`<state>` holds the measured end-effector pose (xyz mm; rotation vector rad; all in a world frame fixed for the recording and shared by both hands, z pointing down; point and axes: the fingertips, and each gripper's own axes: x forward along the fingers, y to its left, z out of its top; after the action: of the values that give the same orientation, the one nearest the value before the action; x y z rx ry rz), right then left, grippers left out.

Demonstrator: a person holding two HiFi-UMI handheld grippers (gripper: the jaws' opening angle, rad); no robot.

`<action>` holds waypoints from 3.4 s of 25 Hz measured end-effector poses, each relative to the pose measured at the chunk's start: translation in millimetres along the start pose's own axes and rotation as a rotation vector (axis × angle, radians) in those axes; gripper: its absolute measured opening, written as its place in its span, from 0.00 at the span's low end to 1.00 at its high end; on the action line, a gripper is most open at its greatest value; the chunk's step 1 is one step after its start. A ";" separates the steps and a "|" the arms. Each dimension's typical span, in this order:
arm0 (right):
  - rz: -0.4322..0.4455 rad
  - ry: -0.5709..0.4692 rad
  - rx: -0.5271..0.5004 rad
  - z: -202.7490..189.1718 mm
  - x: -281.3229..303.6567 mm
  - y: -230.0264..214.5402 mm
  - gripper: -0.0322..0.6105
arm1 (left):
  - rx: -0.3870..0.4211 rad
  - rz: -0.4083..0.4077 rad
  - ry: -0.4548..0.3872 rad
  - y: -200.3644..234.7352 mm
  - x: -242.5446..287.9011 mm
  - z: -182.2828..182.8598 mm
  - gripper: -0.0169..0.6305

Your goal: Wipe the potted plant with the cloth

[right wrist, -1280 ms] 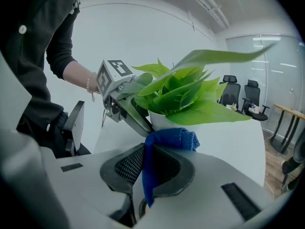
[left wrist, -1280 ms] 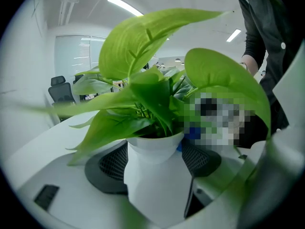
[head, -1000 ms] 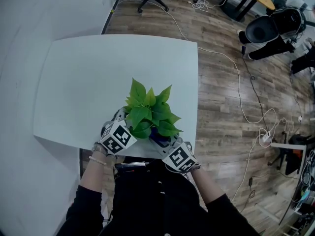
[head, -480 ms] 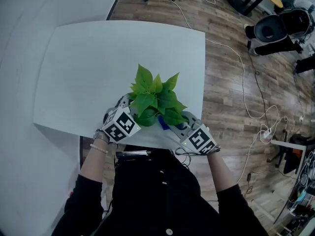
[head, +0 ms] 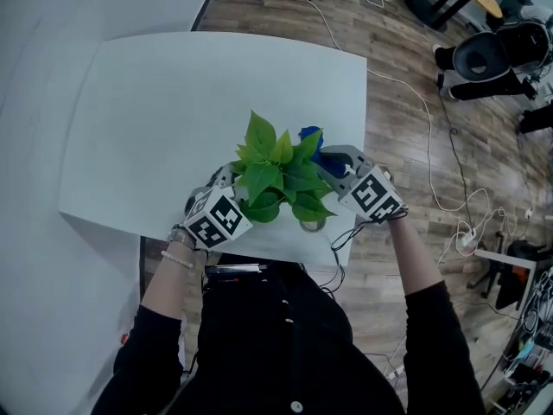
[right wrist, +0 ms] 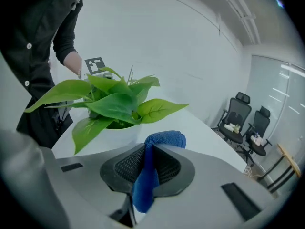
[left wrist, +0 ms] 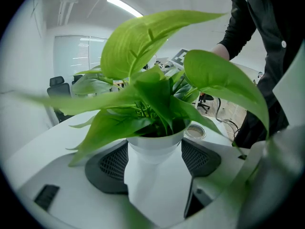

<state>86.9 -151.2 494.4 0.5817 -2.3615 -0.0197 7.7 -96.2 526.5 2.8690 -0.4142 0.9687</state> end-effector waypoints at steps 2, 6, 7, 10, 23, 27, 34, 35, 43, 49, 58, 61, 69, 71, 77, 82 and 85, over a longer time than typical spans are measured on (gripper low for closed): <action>0.046 0.018 -0.071 8.3 5.6 -8.4 0.17 | 0.000 -0.001 0.002 0.2 -1.6 1.6 0.59; 0.156 0.045 -0.134 20.1 17.3 -4.7 0.17 | 0.002 -0.006 0.008 -0.1 -2.2 2.0 0.59; 0.181 0.042 -0.149 21.7 19.6 -1.7 0.17 | 0.002 -0.007 0.009 -0.1 -1.8 1.7 0.59; 0.216 0.043 -0.163 21.3 21.3 5.8 0.17 | 0.003 -0.008 0.012 0.5 -2.9 2.2 0.59; 0.092 -0.018 0.056 -5.7 -7.8 56.8 0.17 | -0.009 0.007 0.016 -2.2 -0.6 -2.8 0.59; 0.024 -0.034 0.134 -10.3 -8.7 75.8 0.17 | -0.013 0.015 0.016 -4.4 1.8 -7.4 0.59; -0.054 -0.041 0.210 -6.3 -2.4 106.1 0.17 | -0.027 0.031 0.017 -3.0 4.3 -4.2 0.59; -0.069 -0.036 0.201 -7.6 0.1 109.5 0.17 | -0.029 0.034 0.016 -3.0 4.9 -4.7 0.59; -0.093 -0.047 0.211 5.6 12.3 128.1 0.17 | -0.046 0.057 0.012 -2.3 3.9 -2.0 0.59; -0.094 -0.039 0.220 0.2 12.4 128.5 0.17 | -0.062 0.081 0.015 -3.8 6.3 -3.3 0.59; -0.147 -0.046 0.296 5.0 7.2 124.1 0.17 | -0.168 0.217 0.041 -7.3 6.6 -4.7 0.59; -0.156 -0.044 0.333 3.0 6.2 123.2 0.17 | -0.226 0.284 0.048 -7.2 5.9 -4.7 0.59; -0.209 -0.026 0.330 -1.4 2.6 108.8 0.17 | -0.346 0.434 0.030 -5.4 6.0 -4.9 0.59; -0.219 -0.037 0.353 0.4 -3.9 106.0 0.17 | -0.340 0.432 0.029 -8.5 5.7 -0.3 0.59; -0.296 -0.044 0.428 -3.8 -29.1 95.9 0.17 | -0.345 0.447 0.013 -11.5 -20.1 2.6 0.59; -0.378 -0.025 0.456 -10.5 -61.4 89.7 0.17 | -0.294 0.453 -0.010 -18.8 -53.3 4.8 0.59; -0.423 -0.029 0.447 -9.3 -83.5 86.1 0.17 | -0.259 0.494 -0.037 -20.9 -73.5 15.2 0.57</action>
<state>113.1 -37.9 463.5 1.2945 -2.2334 0.3166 -33.7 -62.0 470.0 2.5966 -1.1962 0.8375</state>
